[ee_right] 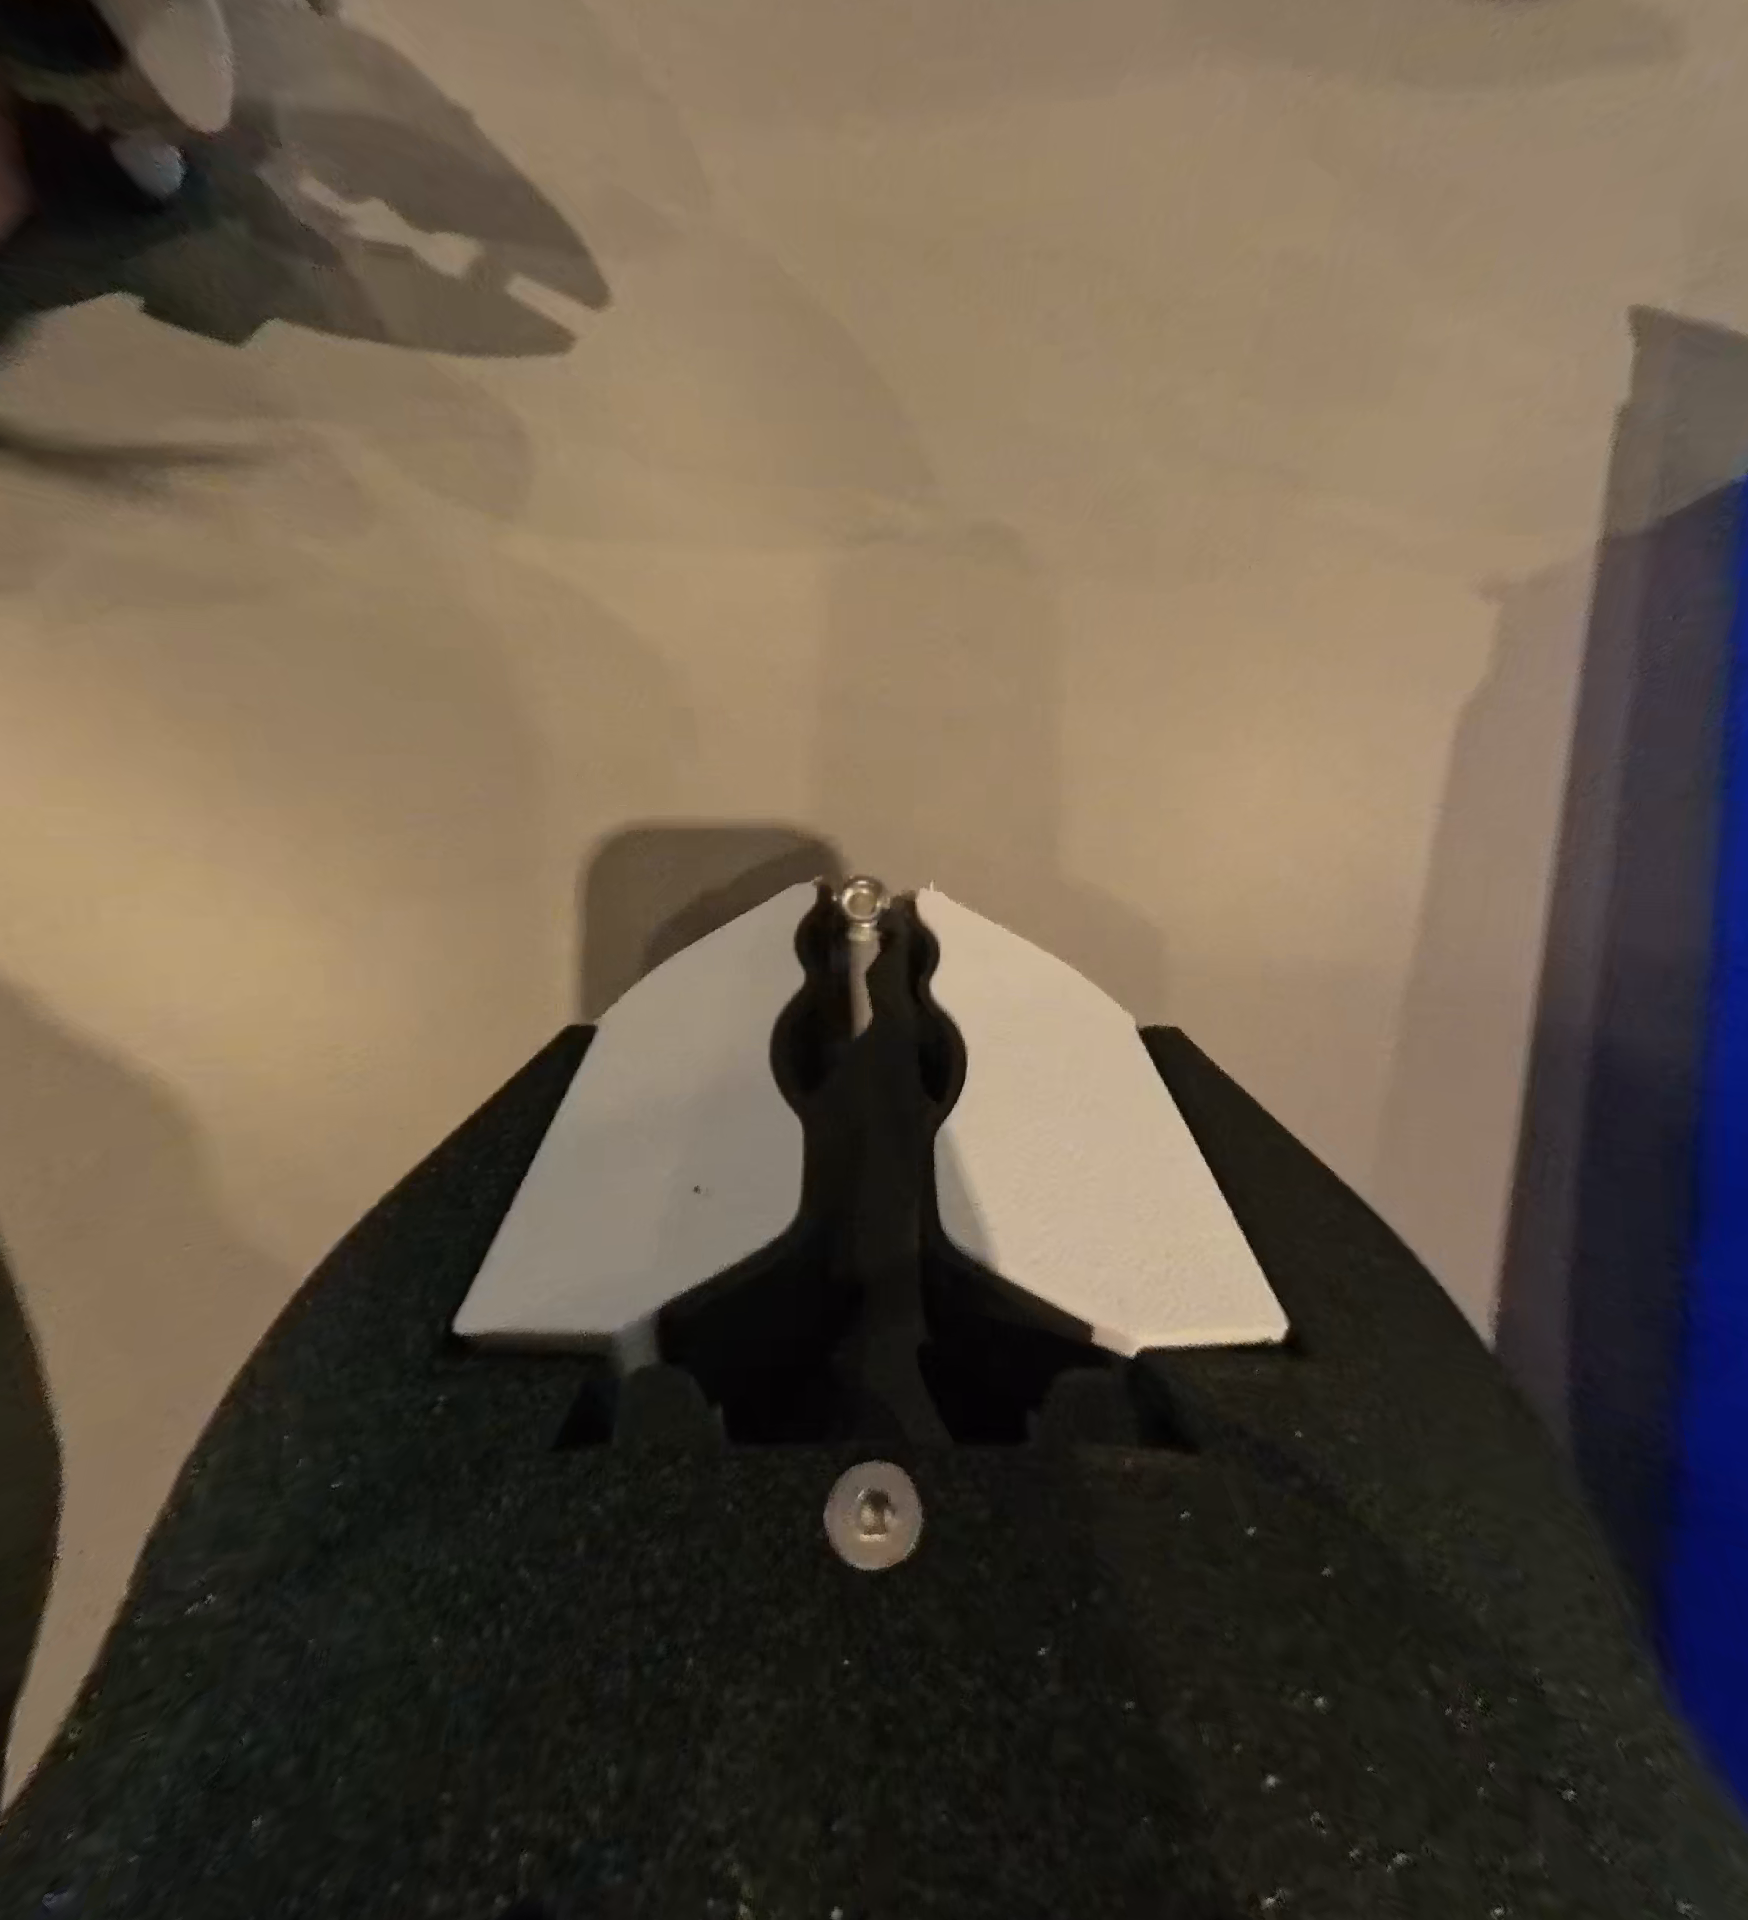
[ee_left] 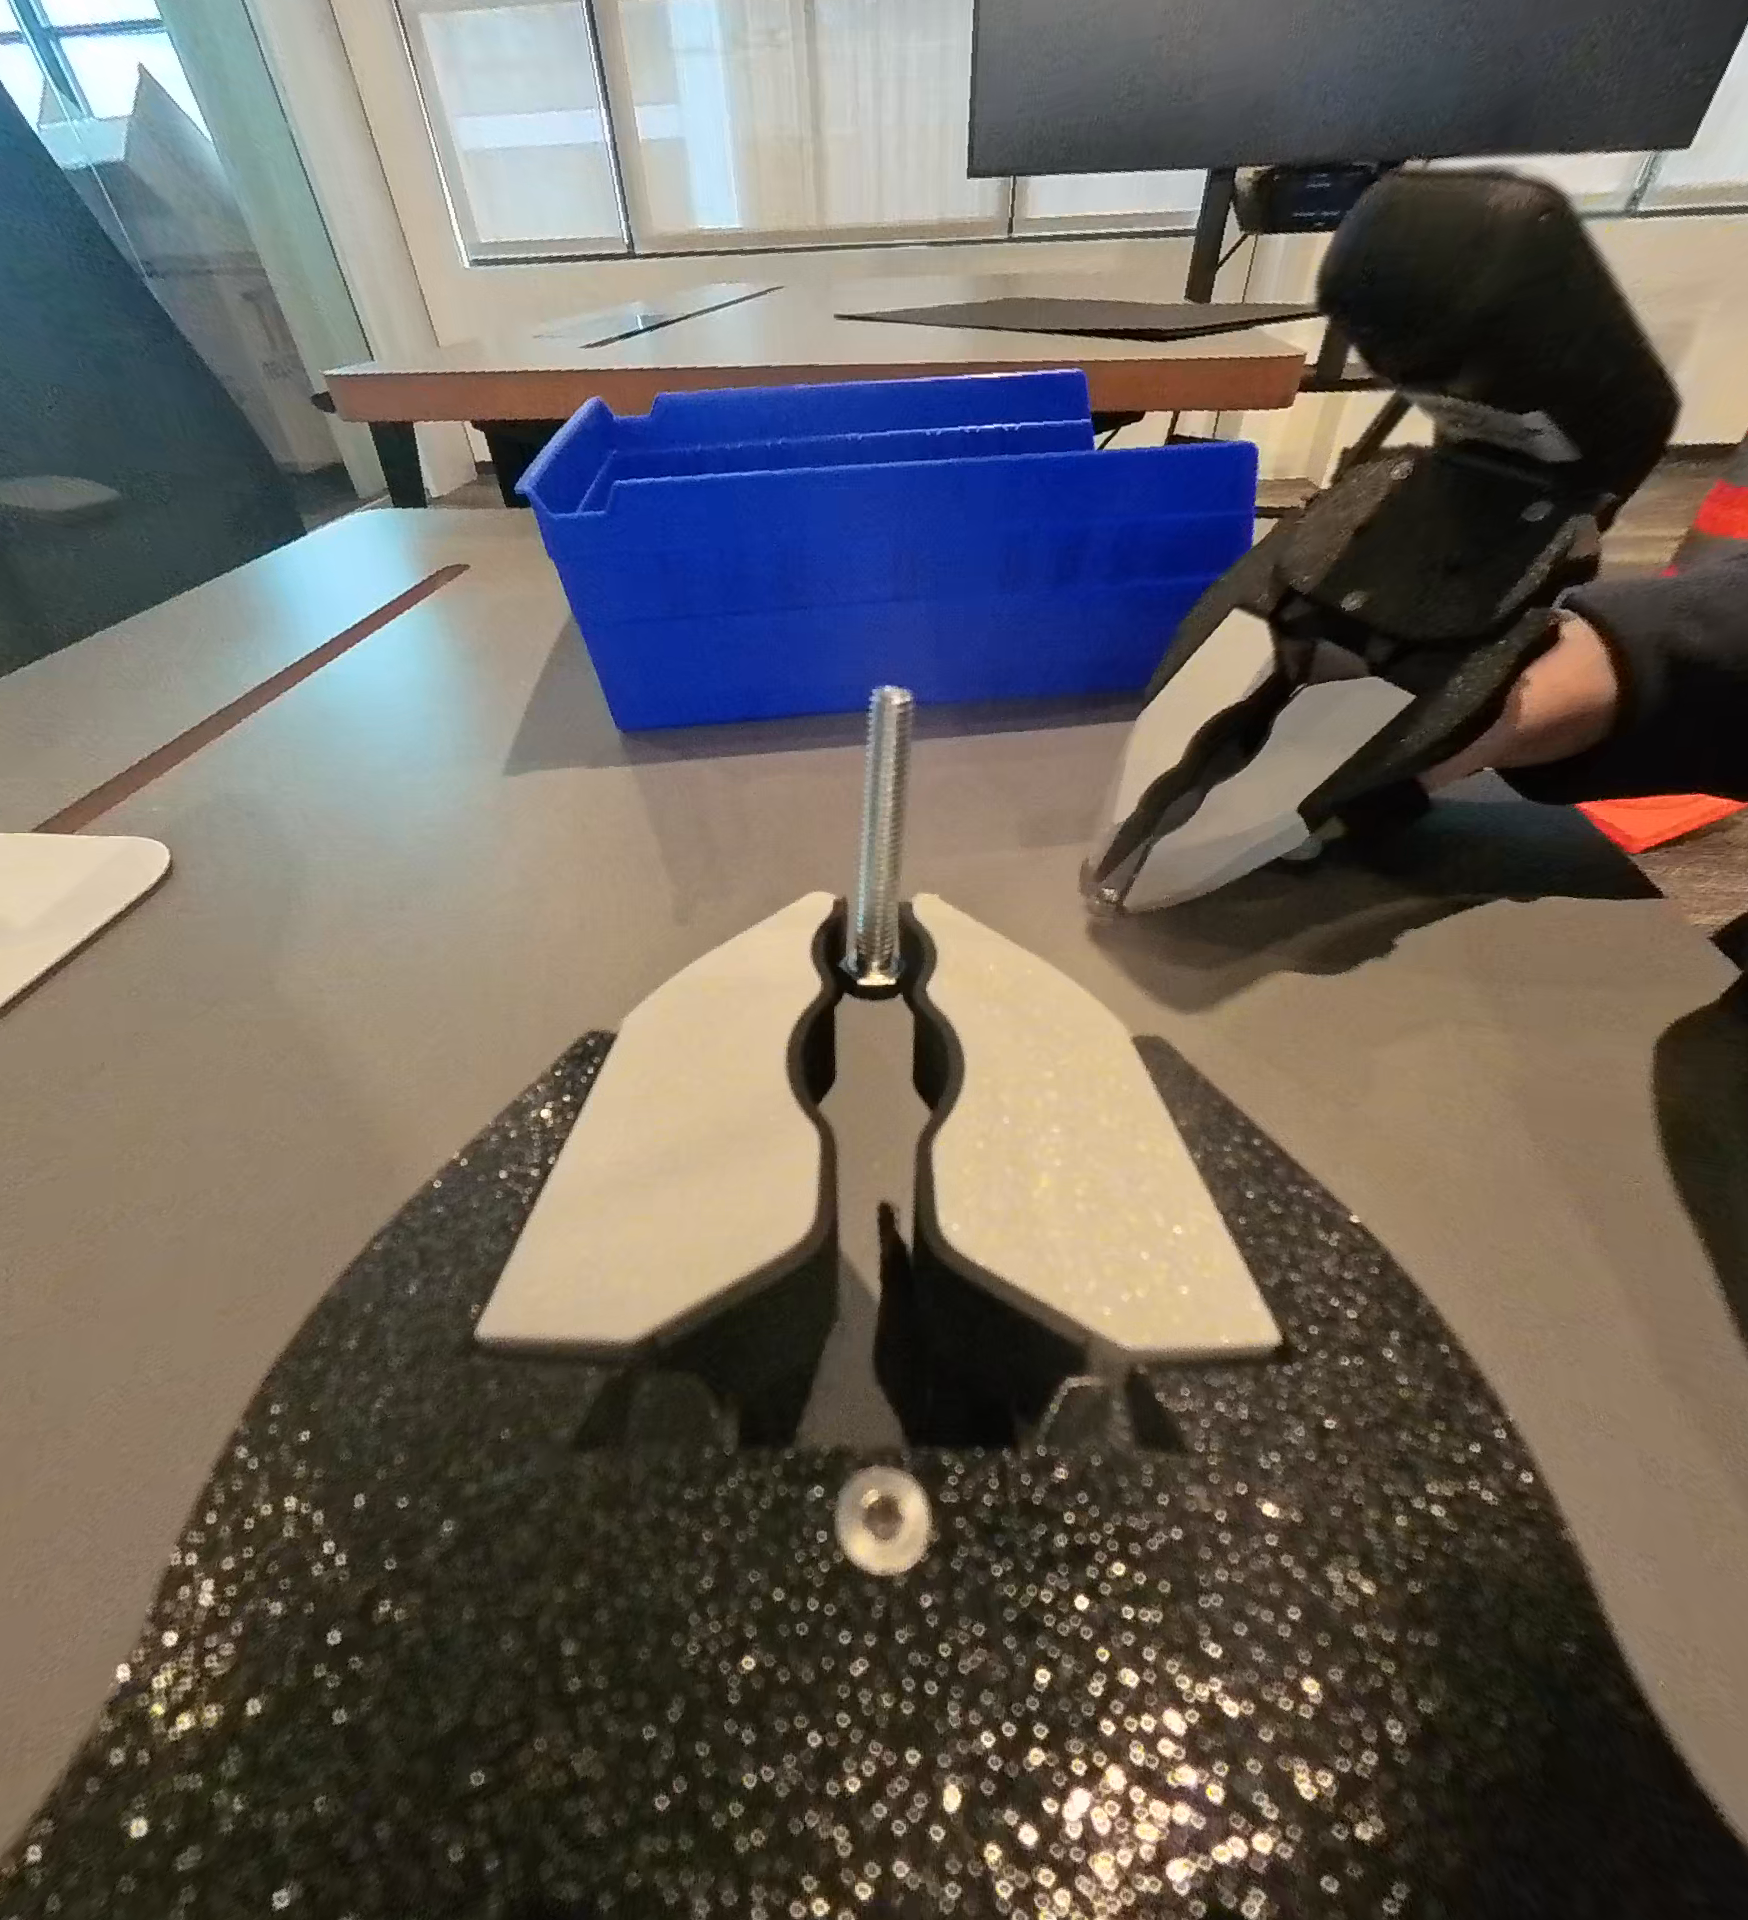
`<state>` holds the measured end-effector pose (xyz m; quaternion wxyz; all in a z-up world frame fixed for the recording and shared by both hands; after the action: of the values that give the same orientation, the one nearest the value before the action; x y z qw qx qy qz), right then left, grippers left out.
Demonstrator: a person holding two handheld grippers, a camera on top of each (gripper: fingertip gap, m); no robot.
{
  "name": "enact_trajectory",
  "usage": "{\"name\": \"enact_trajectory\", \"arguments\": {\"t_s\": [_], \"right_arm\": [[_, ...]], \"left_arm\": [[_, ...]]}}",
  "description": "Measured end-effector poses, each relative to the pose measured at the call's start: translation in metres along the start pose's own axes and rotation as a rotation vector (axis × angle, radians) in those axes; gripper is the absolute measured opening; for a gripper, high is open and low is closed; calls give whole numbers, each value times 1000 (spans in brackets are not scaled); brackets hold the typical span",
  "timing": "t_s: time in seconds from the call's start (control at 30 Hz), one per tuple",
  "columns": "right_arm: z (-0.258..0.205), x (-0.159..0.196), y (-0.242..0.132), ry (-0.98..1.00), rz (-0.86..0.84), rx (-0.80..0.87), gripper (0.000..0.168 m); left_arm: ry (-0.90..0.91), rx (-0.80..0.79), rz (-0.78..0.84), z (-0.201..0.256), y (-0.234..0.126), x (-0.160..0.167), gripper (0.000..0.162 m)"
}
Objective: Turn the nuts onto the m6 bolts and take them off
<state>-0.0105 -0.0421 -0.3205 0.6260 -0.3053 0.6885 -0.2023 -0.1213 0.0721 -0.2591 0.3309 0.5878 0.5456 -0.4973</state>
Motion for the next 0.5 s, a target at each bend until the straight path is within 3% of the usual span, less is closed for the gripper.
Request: {"name": "enact_trajectory", "arguments": {"t_s": [0.27, 0.5], "right_arm": [[-5, -8, 4, 2, 15, -14, 11], [-56, -119, -15, -132, 288, -243, 10]], "left_arm": [[1, 5, -2, 1, 0, 0, 9], [-3, 52, 5, 5, 1, -1, 9]]}}
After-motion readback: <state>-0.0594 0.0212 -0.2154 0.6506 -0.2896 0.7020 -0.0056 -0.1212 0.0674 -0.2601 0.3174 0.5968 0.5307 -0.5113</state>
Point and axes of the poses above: each gripper's, where its closed fingertips meet, y out along the fingers, x out of its underside, z = x × y across the jaws, the point moved 3 cm from there along -y, back along the fingers, and after that the axes turned 15 degrees about y, right-handed, at the moved point
